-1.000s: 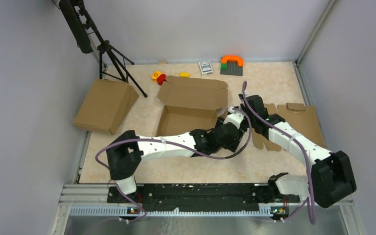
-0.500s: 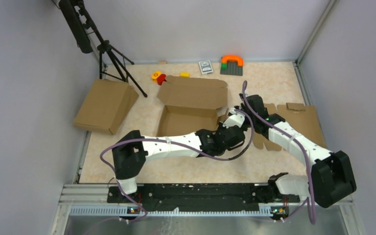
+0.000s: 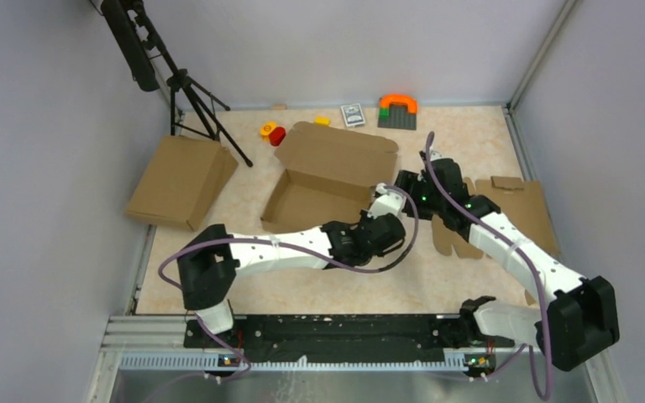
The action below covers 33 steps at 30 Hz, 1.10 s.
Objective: Fold the paper box
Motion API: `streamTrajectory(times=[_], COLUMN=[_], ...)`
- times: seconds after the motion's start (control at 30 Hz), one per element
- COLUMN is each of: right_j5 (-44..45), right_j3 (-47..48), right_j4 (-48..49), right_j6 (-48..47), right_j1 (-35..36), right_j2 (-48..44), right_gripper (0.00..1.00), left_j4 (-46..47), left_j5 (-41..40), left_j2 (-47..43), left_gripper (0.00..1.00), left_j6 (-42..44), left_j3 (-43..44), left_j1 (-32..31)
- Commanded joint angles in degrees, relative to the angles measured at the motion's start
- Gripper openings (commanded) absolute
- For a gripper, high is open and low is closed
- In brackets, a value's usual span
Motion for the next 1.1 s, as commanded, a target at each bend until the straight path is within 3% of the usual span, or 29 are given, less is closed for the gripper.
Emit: streamTrajectory(times=[0.0,0.2,0.3,0.57,0.67,1.07], right_j5=[5.8,5.9,4.2,-1.9,-3.4,-1.3], right_j3=[-0.3,-5.3,-7.0,-15.1,-15.1,-11.0], right_j4=[0.9,4.1,5.9,19.3,21.3,26.9], right_j6=[0.9,2.0,2.6,7.8,8.8,11.8], right_j1=[0.4,0.1,0.1,0.1,0.6,6.4], right_j2=[-4.8,-7.8,-7.0,-6.6,-4.3,7.5], right_gripper=[0.74,0.77,0.77,0.79,0.95,0.97], left_j4=[8.8,13.0,17.0,23.8,27.1,29.9], left_j5=[4.9,7.2,15.0,22.2,25.5,30.8], left_j2=[-8.5,-15.4,-19.2,-24.9,-26.1,-27.5], left_gripper=[0.00,0.00,0.00,0.00,0.00,0.00], left_j6=[-3.1,-6.0,-9.3,-12.3,-13.7,-16.0], left_j3=[-6.8,-14.5,-19.7,-29.1,-32.1,-37.5], left_j1=[2.5,4.9,8.9,16.1,18.2,23.6])
